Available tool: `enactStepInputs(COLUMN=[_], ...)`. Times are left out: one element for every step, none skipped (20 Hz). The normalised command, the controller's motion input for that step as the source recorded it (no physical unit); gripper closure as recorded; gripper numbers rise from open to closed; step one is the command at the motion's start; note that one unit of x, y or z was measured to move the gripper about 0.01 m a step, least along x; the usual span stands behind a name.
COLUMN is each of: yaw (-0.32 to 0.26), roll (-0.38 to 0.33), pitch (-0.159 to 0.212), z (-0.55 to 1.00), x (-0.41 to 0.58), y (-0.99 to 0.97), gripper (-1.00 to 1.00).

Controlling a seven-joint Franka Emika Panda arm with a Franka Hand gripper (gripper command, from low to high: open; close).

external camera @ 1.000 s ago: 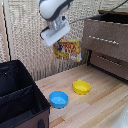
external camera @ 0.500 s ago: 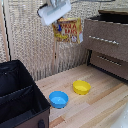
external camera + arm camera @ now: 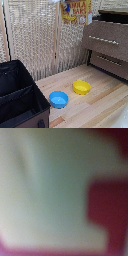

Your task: Locate and clasp the grip of the topmost drawer. Steadily and circumspectly yank the drawer open. Discover and seize the nutrition bar using your clamp. Deposit the nutrition bar in the accessible drawer. Unclench the nutrition bar.

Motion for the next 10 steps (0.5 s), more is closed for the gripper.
enactStepInputs(yaw=[-0.027,-0.023,-0.019,-0.008,0.0,0.0,0.0,0.0,0.0,0.0], roll=[0.067,0.069,0.073,0.09,0.11,0.117,0.117,0.108,0.109,0.104], pitch=[0.025,0.027,0.065,0.085,0.124,0.146,0.148,0.157,0.167,0.168], z=[0.98,0.97,0.91,0.83,0.71,0.63,0.59,0.57,0.53,0.54], x=[0.0,0.0,0.0,0.0,-0.017,-0.034,-0.02,-0.037,-0.046,-0.049], y=[-0.56,-0.55,-0.63,-0.76,-0.79,-0.82,-0.86,-0.91,-0.95,-0.97], gripper=[1.0,1.0,1.0,1.0,1.0,1.0,1.0,1.0,1.0,1.0])
